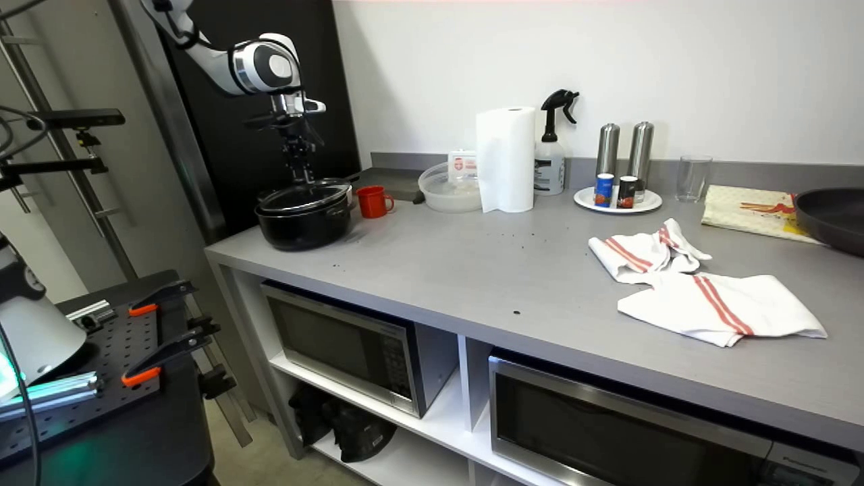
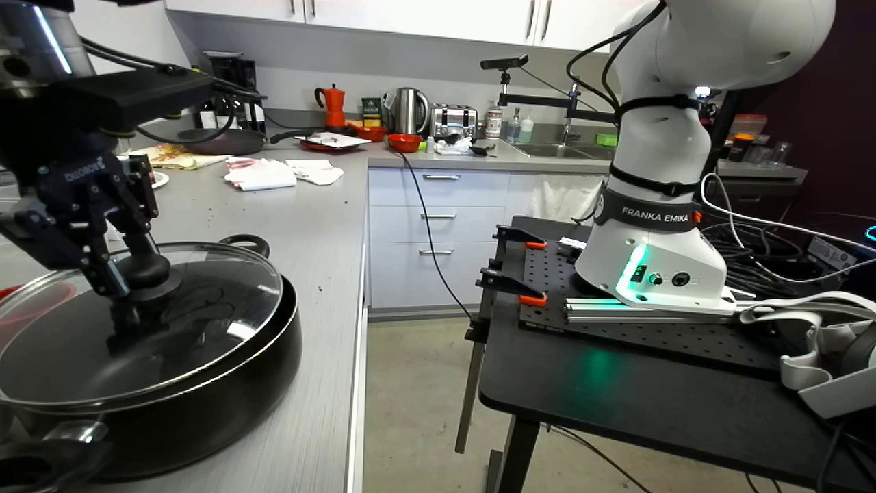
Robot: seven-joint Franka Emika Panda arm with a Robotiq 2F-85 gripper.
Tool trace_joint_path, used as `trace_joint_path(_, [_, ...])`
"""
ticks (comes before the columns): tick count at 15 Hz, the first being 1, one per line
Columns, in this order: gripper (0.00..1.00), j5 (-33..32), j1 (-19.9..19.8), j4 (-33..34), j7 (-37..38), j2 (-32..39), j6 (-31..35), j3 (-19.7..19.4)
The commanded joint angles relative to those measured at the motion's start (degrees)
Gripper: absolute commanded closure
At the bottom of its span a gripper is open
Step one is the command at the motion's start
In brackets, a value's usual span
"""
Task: Place the glass lid on the black pot.
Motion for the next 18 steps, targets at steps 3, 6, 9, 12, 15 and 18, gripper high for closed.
trace_joint_path(3, [0.76,0.7,1.0,-3.1,3.6,-3.6,-0.3,0.0])
trace_joint_path(6, [0.76,0.5,1.4,-4.5,5.0,-4.8,-0.2,0.0])
trace_joint_path(9, [0.76,0.6,1.5,-5.7,5.8,-5.8,0.0,0.1])
trace_joint_path(12, [0.76,1.1,1.0,-6.5,5.6,-6.1,0.2,0.4])
trace_joint_path(15, [0.76,1.4,0.7,-6.6,5.2,-5.9,0.1,0.4])
trace_joint_path(18, [0.76,1.7,0.5,-6.2,4.8,-5.3,-0.1,0.5])
